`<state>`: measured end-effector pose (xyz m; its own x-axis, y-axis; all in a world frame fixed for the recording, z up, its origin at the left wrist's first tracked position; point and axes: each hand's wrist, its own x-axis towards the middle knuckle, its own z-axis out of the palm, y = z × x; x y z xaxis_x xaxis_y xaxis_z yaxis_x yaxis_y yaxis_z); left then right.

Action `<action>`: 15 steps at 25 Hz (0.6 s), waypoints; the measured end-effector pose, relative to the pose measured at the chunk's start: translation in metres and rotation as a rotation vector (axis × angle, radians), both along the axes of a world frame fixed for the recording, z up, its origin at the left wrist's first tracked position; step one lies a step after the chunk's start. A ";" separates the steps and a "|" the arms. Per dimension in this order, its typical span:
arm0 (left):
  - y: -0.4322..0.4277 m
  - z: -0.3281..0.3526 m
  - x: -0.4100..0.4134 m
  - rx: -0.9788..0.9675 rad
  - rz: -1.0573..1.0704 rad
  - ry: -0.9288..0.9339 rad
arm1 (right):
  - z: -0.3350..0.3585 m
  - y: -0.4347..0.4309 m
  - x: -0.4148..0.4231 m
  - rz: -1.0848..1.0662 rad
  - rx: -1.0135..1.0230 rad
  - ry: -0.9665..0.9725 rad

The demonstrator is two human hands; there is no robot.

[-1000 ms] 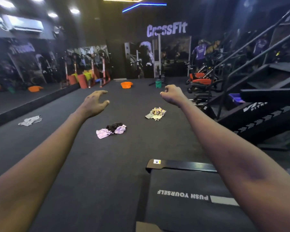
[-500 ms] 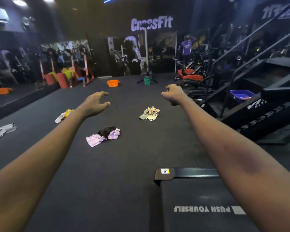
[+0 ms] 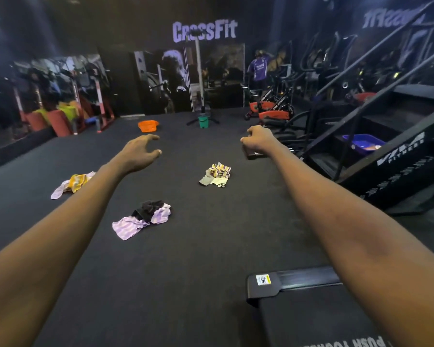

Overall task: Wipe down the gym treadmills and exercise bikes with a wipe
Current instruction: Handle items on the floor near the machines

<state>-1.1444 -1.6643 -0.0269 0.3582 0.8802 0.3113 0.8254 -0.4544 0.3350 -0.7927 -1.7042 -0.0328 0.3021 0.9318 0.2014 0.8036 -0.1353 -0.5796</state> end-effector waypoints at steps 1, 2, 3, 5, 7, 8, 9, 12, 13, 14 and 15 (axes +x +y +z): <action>0.028 -0.001 -0.003 0.009 -0.010 0.001 | -0.001 0.030 -0.003 0.002 0.004 -0.011; 0.058 -0.001 -0.006 0.016 -0.011 -0.007 | -0.002 0.060 -0.005 0.000 0.007 -0.007; 0.088 0.001 -0.010 0.016 -0.010 -0.010 | -0.002 0.091 -0.007 -0.001 0.006 0.003; 0.139 0.007 -0.014 -0.002 -0.016 -0.008 | 0.001 0.144 -0.010 -0.001 0.000 0.018; 0.199 0.012 -0.018 -0.006 -0.013 -0.015 | 0.006 0.206 -0.014 -0.017 -0.001 0.012; 0.229 0.013 -0.020 -0.005 -0.008 -0.025 | 0.009 0.236 -0.016 -0.019 -0.002 0.013; 0.258 0.013 -0.021 -0.012 -0.006 -0.025 | 0.011 0.266 -0.020 -0.011 -0.007 0.020; 0.342 0.005 -0.028 -0.046 -0.009 -0.014 | 0.005 0.349 -0.034 0.001 -0.022 0.004; 0.369 0.003 -0.030 -0.055 -0.008 -0.010 | 0.003 0.376 -0.036 -0.003 -0.025 0.008; 0.401 0.001 -0.033 -0.056 -0.007 -0.003 | 0.002 0.408 -0.038 -0.007 -0.025 0.013; 0.435 -0.001 -0.035 -0.049 -0.012 0.004 | 0.000 0.441 -0.041 -0.005 -0.024 0.009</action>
<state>-1.1795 -1.2288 -0.0280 0.3697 0.8902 0.2663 0.8215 -0.4471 0.3539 -0.8333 -1.2631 -0.0331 0.3087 0.9346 0.1766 0.7975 -0.1531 -0.5835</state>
